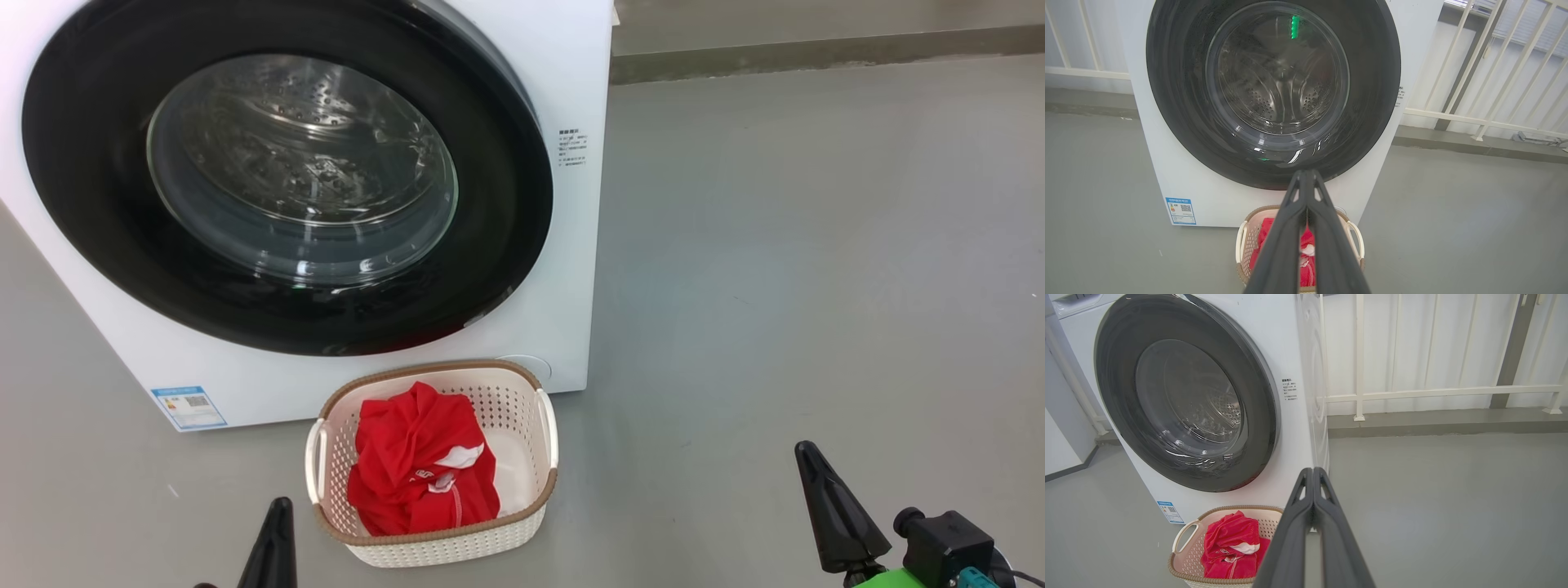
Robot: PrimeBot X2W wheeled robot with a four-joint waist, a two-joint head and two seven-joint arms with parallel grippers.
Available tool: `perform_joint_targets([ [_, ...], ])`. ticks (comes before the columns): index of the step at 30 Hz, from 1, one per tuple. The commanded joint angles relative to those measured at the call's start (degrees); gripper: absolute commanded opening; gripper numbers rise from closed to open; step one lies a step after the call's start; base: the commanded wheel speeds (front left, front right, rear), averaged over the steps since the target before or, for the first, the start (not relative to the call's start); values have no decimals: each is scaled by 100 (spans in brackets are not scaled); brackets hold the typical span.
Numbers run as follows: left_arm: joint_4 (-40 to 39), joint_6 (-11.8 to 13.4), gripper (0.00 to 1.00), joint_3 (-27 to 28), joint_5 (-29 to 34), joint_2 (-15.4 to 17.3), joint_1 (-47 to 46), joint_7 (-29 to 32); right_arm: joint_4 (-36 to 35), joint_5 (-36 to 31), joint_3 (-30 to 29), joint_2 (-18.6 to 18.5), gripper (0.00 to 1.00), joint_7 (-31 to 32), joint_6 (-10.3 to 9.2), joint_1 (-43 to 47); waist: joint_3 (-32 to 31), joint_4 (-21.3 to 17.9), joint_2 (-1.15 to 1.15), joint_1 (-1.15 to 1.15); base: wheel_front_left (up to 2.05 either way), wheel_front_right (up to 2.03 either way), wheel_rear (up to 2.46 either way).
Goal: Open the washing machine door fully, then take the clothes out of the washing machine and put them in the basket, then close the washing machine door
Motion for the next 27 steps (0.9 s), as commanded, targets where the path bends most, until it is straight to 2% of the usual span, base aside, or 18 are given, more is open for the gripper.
perform_joint_targets([
  [1,-107,-21,0,48,-155,22,-102,21,-135,173,-12,-32,0,35,-1,-125,3,6,0,3,0,0,0],
  [4,-94,-39,0,67,-343,24,-124,72,-124,377,-16,-47,0,75,-1,-149,-1,14,0,13,0,0,0],
  [9,-60,-69,0,94,-657,27,-168,152,-90,716,-21,-69,0,142,-2,-198,20,25,0,1,0,0,0],
  [27,68,-183,0,211,-1851,39,-347,468,21,1983,-62,-134,0,408,-6,-381,65,70,0,0,0,0,0],
])
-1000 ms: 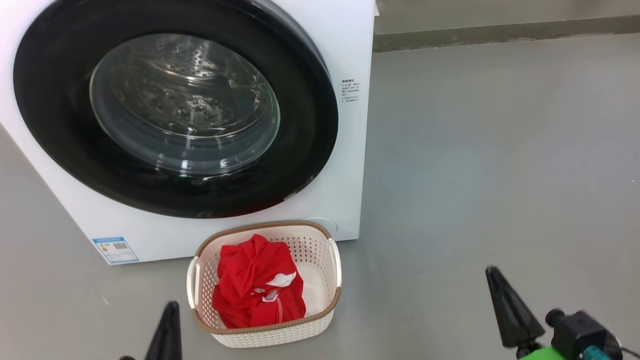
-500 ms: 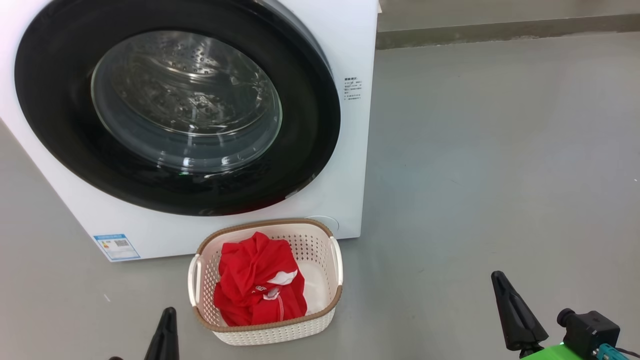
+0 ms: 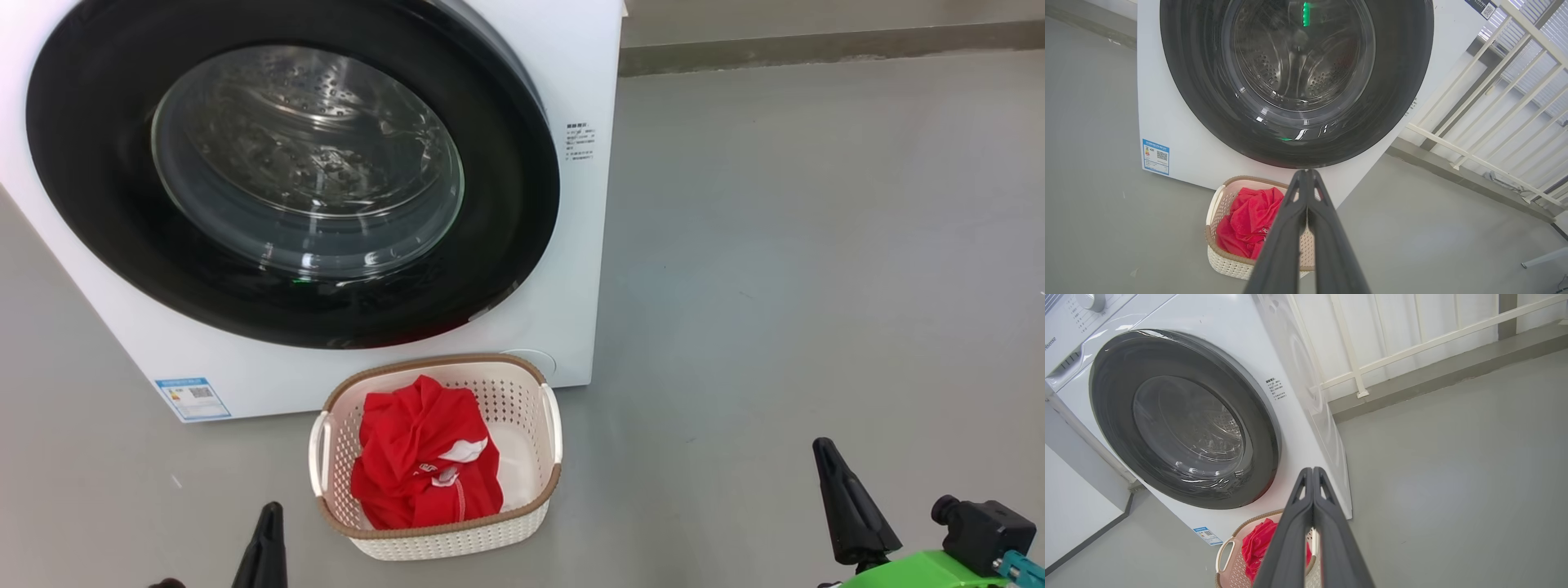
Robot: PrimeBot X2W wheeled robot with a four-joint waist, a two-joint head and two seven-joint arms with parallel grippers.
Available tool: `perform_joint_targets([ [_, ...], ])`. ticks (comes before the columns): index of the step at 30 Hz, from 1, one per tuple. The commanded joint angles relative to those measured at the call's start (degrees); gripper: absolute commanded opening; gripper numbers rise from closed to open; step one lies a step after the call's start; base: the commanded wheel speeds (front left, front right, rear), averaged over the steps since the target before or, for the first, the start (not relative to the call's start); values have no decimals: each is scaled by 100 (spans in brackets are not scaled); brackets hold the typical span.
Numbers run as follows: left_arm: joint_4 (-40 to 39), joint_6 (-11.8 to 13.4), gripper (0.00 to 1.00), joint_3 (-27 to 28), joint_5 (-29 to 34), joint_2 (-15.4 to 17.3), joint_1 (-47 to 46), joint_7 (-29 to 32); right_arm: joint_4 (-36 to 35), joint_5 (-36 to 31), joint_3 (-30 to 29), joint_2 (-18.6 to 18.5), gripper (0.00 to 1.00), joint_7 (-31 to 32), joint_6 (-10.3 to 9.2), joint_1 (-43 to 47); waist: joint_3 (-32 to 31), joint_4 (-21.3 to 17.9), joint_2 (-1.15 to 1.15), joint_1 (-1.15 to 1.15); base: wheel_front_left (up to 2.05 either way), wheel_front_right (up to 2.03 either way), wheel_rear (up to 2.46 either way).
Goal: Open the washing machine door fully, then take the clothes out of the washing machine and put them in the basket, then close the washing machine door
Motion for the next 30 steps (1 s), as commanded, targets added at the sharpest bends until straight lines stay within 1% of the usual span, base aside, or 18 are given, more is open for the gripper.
perform_joint_targets([
  [1,-93,-72,0,103,-205,39,-254,35,-113,196,-20,-89,0,28,-5,-284,4,5,0,-1,0,0,0],
  [30,98,-240,0,283,-1960,56,-517,508,45,2019,-129,-149,0,460,-10,-544,66,70,0,-1,0,0,0],
])
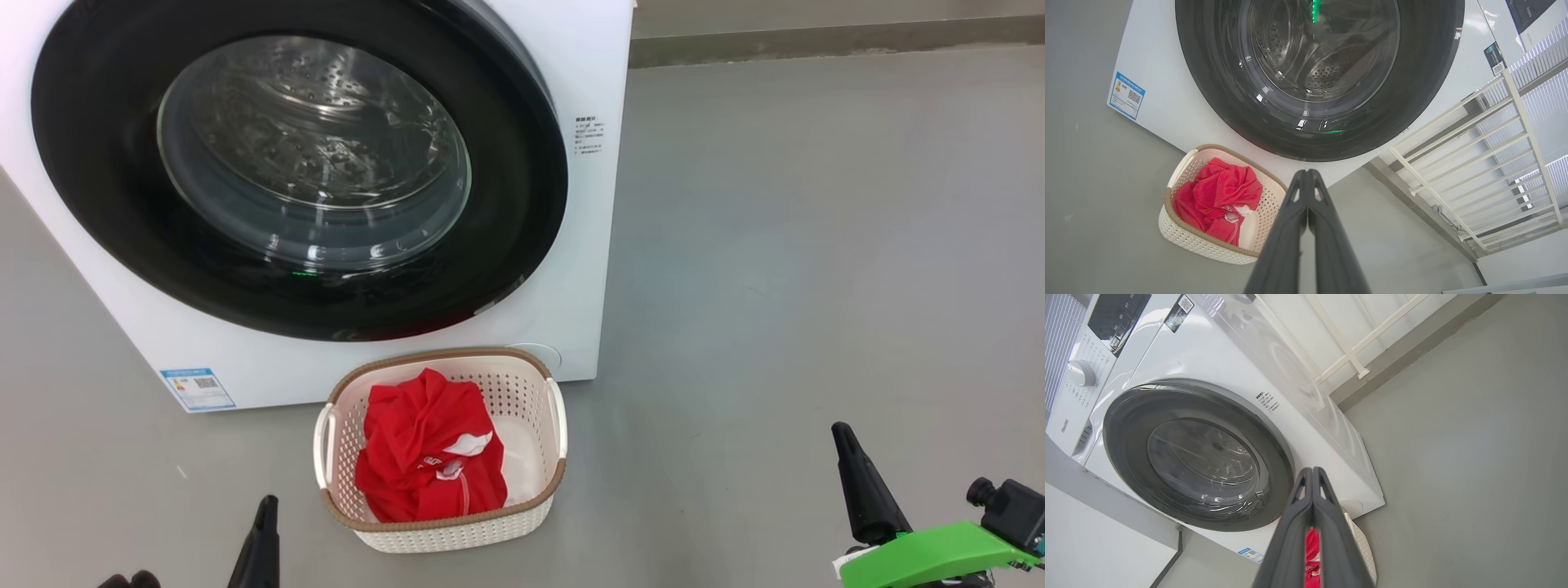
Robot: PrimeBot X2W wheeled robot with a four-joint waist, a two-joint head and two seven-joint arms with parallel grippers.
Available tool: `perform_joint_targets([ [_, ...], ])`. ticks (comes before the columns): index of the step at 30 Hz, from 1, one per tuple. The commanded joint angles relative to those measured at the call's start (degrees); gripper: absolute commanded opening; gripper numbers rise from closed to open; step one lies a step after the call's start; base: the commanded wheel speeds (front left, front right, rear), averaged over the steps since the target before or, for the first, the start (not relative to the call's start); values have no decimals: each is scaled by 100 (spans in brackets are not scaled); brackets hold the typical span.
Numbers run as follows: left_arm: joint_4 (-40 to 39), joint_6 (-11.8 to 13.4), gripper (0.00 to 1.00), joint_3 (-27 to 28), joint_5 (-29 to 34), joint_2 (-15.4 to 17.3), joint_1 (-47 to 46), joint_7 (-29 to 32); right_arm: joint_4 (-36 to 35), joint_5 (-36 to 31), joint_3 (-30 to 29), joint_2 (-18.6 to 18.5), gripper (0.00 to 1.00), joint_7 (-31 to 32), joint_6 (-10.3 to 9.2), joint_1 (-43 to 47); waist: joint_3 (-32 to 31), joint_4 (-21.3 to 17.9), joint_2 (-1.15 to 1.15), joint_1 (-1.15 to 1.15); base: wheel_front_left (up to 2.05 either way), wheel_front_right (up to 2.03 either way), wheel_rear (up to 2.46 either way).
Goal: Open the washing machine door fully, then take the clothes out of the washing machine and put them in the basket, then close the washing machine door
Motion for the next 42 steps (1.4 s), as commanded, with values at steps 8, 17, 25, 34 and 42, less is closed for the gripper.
perform_joint_targets([
  [8,-53,-97,0,183,-590,60,-360,160,-76,636,-16,-104,0,141,-11,-353,18,19,0,-1,0,0,0],
  [17,8,-151,0,240,-1155,65,-444,312,-25,1213,-63,-115,0,289,-13,-437,38,40,0,-1,0,0,0],
  [25,56,-193,0,285,-1595,70,-510,430,16,1660,-102,-122,0,406,-14,-503,53,57,0,-1,0,0,0],
  [34,117,-247,0,342,-2158,75,-594,581,68,2231,-153,-129,0,558,-16,-588,73,78,0,-1,0,0,0],
  [42,172,-295,0,393,-2660,80,-669,716,114,2739,-201,-135,0,695,-17,-663,90,97,0,-1,0,0,0],
])
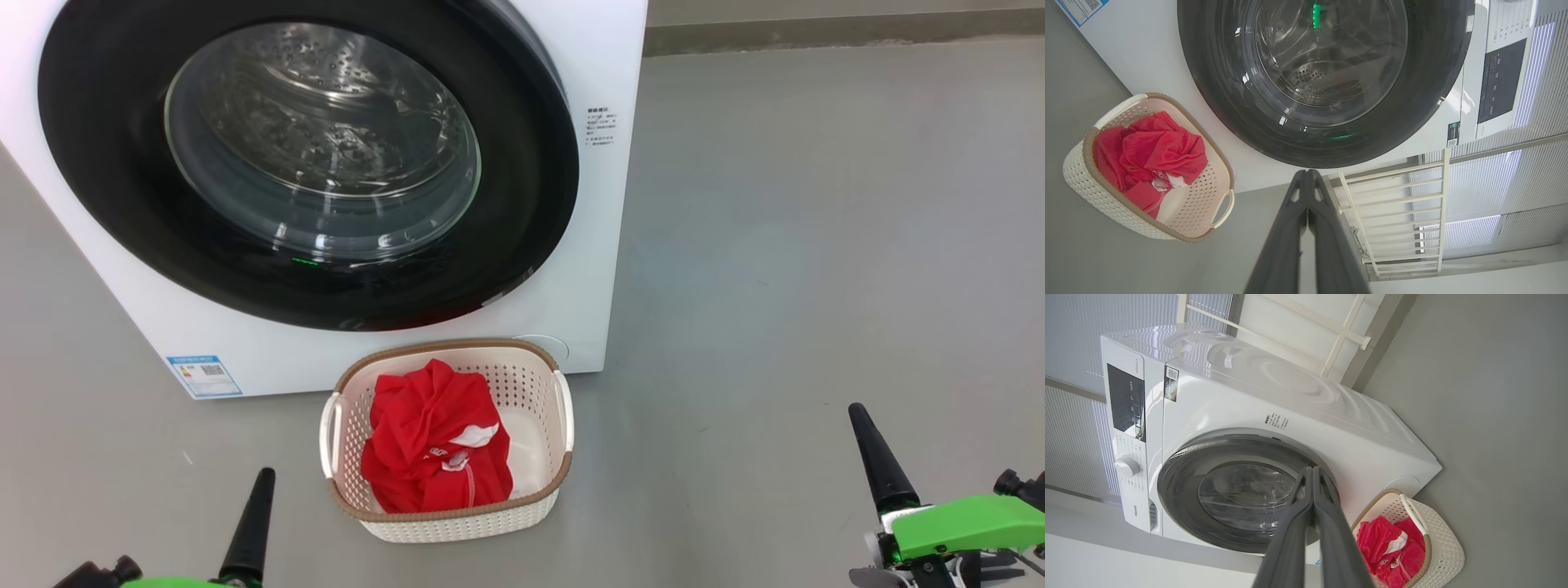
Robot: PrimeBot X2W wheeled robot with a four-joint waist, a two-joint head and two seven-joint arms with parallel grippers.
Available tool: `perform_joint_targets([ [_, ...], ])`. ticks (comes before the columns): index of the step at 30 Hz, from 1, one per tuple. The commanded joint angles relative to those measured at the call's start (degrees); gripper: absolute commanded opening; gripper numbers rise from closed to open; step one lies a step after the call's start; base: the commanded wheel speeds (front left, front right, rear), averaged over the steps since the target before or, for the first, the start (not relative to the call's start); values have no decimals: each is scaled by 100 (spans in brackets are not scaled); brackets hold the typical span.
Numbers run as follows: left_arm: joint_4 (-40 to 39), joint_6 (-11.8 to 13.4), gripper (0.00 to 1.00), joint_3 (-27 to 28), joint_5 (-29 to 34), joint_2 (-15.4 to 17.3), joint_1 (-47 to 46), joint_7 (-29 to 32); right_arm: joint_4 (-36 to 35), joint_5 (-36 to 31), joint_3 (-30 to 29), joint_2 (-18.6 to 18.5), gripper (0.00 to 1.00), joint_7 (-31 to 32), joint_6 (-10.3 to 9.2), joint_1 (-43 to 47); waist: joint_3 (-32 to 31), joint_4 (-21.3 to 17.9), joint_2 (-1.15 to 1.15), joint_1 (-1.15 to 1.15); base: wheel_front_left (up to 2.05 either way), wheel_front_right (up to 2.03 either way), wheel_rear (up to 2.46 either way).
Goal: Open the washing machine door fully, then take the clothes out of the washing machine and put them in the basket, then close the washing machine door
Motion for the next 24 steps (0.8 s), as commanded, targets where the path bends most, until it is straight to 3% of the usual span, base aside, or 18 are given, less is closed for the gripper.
perform_joint_targets([
  [1,-98,-90,0,190,-186,76,-276,59,-120,203,55,-93,0,44,-1,-326,4,4,0,0,0,0,0],
  [24,58,-229,0,336,-1627,90,-492,445,13,1652,-90,-103,0,442,-5,-544,54,58,0,0,0,0,0],
])
